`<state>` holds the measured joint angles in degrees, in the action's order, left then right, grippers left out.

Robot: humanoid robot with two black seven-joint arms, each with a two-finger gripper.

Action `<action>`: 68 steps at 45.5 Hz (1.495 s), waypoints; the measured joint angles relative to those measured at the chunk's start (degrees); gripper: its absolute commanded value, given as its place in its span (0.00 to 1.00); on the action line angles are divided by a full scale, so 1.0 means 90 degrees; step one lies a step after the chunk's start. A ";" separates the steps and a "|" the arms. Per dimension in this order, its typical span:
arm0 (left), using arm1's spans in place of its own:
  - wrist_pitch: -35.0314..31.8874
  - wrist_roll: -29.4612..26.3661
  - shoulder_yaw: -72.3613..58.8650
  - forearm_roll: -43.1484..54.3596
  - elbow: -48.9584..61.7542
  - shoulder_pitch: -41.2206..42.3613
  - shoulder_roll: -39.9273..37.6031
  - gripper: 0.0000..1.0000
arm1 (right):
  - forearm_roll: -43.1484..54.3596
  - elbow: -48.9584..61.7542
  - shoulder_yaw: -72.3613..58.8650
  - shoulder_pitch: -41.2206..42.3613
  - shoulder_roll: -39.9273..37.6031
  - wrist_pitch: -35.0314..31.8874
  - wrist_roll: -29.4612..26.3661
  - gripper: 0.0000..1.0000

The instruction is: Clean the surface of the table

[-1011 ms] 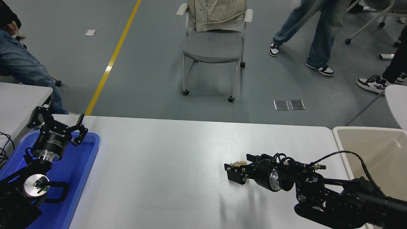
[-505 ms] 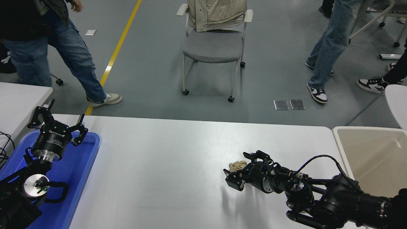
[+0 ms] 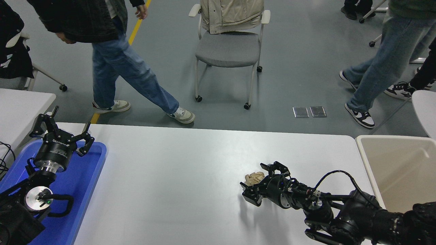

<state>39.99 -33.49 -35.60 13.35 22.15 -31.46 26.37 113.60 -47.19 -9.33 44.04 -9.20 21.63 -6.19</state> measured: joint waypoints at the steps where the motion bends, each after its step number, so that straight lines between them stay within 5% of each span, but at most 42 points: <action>1: 0.0000 0.0000 0.0000 0.0000 0.0000 0.0000 0.0000 1.00 | -0.0001 0.0027 -0.0031 -0.0004 0.0007 0.0024 0.0004 1.00; 4: 0.0000 0.0000 0.0000 0.0000 0.0000 0.0000 0.0000 1.00 | -0.0011 0.0072 -0.0082 -0.0014 0.0020 0.0061 0.0013 0.96; 12: 0.0000 0.0000 0.0000 0.0000 0.0000 0.0000 0.0000 1.00 | -0.0031 0.0185 -0.0176 -0.0034 0.0045 0.0134 0.0030 0.62; 16: 0.0000 0.0000 0.0000 0.0000 0.0000 0.0000 0.0000 1.00 | -0.0038 0.0240 -0.0195 -0.0040 0.0055 0.0149 0.0034 0.31; 22: 0.0000 0.0000 0.0000 0.0000 0.0000 0.0000 0.0000 1.00 | -0.0054 0.0302 -0.0215 -0.0049 0.0064 0.0157 0.0037 0.01; 47: 0.0000 0.0000 0.0000 0.0001 0.0000 0.0000 0.0000 1.00 | -0.1222 0.0139 -0.0246 0.0010 -0.0150 0.0070 0.0431 0.00; 68: 0.0000 0.0000 0.0000 -0.0004 0.0000 0.0000 0.0000 1.00 | -0.3483 -0.2755 -0.0194 0.1145 -0.2326 -0.0487 0.1090 0.00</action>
<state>39.99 -33.49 -35.59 13.31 22.15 -31.46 26.37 82.25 -71.98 -11.08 54.34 -30.13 17.24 3.62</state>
